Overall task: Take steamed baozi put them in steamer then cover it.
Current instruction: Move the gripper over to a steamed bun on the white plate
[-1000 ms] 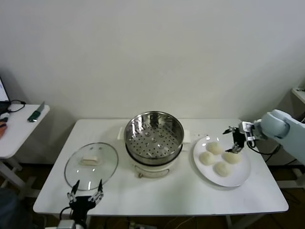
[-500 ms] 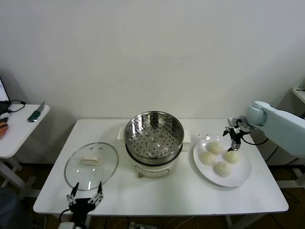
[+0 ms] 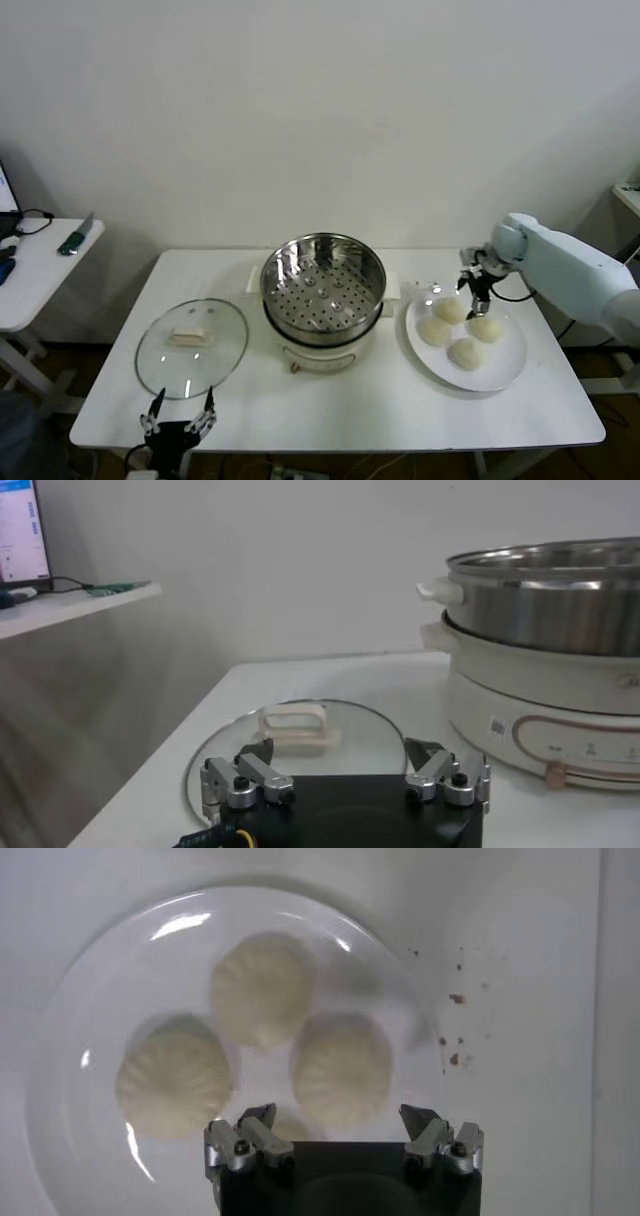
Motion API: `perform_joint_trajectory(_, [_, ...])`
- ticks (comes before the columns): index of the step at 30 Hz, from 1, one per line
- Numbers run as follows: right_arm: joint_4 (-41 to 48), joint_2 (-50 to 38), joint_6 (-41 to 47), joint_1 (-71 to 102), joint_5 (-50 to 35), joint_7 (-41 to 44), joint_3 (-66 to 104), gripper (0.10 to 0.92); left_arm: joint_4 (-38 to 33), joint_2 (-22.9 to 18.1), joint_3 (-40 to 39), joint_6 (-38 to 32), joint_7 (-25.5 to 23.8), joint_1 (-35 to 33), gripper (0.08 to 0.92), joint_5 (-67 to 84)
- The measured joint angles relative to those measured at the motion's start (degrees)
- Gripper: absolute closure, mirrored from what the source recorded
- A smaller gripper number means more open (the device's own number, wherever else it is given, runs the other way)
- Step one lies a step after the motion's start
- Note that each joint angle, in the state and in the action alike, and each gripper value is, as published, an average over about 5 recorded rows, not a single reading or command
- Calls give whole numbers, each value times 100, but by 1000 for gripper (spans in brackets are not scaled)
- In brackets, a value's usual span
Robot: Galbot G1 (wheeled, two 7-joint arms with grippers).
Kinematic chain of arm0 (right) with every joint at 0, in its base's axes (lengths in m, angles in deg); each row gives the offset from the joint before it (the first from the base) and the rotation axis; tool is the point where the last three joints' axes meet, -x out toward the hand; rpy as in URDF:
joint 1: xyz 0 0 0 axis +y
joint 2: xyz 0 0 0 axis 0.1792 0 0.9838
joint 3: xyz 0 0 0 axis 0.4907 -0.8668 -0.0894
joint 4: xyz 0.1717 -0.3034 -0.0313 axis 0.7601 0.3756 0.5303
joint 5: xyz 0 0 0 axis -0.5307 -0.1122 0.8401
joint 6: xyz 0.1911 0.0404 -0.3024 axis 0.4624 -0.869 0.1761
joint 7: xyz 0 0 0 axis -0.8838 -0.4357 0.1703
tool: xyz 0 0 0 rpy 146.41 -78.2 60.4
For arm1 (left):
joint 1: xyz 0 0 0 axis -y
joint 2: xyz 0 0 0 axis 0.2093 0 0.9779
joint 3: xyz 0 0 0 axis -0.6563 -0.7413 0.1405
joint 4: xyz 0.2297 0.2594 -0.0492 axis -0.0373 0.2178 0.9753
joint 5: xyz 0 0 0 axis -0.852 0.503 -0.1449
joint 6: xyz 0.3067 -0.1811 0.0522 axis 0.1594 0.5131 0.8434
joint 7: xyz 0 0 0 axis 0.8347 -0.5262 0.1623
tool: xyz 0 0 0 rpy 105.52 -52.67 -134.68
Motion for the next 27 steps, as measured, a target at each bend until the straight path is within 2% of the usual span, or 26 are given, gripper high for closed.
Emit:
perform_joint_trajectory(13, [822, 546, -226, 278, 350, 40, 418, 208, 54, 0, 3, -13, 3, 19, 177, -11])
perform_joint_trajectory(21, [1064, 692, -348, 342, 486, 61, 610, 386, 75, 0, -3, -19, 4, 45, 177, -11])
perform_joint_trajectory(27, [1014, 658, -425, 272, 464, 108, 584, 414, 87, 1, -5, -27, 6, 43, 177, -11])
